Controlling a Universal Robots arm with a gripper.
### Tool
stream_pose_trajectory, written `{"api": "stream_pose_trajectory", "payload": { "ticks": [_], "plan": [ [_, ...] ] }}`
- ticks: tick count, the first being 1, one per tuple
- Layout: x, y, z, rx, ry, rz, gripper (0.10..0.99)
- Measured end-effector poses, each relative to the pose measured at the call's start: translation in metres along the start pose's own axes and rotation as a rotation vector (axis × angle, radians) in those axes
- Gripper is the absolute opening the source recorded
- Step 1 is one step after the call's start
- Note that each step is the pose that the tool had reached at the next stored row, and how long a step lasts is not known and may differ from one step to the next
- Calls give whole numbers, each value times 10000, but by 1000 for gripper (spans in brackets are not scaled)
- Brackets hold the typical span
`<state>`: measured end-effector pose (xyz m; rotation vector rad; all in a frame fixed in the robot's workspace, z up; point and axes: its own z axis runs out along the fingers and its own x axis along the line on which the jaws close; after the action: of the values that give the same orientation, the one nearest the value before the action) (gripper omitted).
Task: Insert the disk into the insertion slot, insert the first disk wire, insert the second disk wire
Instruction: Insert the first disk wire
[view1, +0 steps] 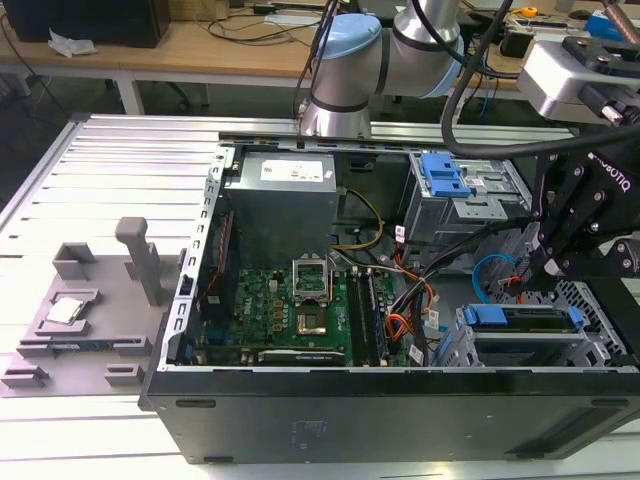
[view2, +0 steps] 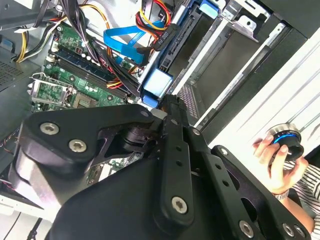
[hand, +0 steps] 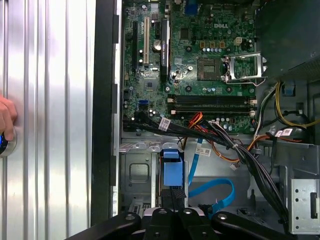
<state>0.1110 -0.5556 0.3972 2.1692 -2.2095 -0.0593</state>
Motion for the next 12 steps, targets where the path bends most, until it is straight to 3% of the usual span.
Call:
{"api": "stream_pose_trajectory", "payload": {
  "ticks": [1,5,10,12],
  "plan": [
    [0,-6,1,0,-1,-1,106],
    [-15,-144,-7,-4,0,0,106],
    [-151,-311,-8,-9,10,0,106],
    [-162,-347,10,-19,8,0,106]
  ]
}}
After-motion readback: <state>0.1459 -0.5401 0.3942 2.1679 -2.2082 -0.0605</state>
